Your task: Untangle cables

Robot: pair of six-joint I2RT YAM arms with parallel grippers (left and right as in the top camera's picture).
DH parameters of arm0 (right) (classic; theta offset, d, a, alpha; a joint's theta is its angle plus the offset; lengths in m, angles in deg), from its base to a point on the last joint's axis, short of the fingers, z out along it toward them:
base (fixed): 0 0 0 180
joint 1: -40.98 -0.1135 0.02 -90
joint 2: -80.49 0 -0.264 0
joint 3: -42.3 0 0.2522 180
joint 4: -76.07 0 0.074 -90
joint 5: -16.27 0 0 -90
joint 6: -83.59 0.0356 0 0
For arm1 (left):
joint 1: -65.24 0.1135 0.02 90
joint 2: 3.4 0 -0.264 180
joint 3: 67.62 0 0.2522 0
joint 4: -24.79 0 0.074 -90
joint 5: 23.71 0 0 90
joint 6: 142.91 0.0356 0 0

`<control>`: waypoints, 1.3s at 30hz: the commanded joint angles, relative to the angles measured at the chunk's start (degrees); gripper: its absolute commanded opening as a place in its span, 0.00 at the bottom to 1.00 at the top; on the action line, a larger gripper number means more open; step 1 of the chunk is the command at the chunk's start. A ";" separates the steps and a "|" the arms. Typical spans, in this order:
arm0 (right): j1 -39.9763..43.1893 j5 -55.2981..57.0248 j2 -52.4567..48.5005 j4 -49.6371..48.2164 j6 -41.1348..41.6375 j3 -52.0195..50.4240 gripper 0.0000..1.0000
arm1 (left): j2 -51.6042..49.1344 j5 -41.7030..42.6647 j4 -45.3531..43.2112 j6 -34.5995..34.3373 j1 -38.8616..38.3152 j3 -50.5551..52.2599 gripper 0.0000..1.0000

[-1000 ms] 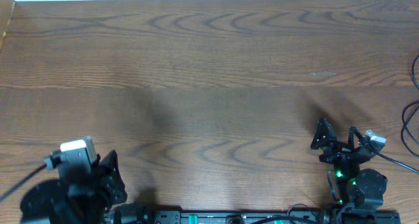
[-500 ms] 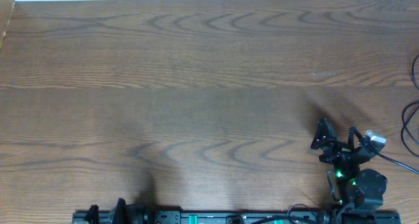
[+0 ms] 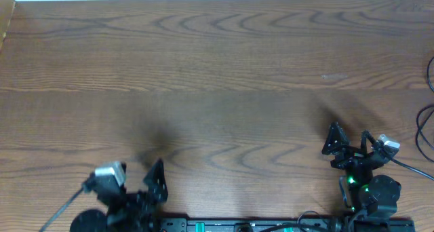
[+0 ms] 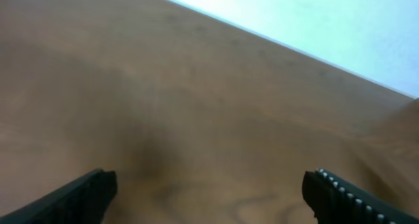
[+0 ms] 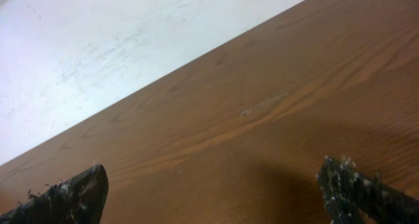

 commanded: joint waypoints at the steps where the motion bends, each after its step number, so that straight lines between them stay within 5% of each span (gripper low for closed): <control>1: 0.28 0.63 0.33 0.04 0.35 -0.13 0.99 | -0.22 2.93 -10.34 1.88 -0.04 9.07 0.97; 17: 0.28 0.63 0.33 0.04 0.35 -0.13 0.99 | -0.22 6.91 -48.98 9.42 -0.07 32.06 0.98; 28: 0.28 0.63 0.33 0.04 0.35 -0.13 0.99 | 1.51 6.21 -54.86 17.25 -0.55 38.38 0.98; 35: 0.28 0.63 0.33 0.04 0.35 -0.13 0.99 | 1.51 -8.20 -51.71 17.79 -5.22 38.36 0.98; 39: 0.28 0.63 0.33 0.07 0.35 -0.13 0.99 | 1.51 -9.75 -51.52 18.01 -5.49 38.36 0.98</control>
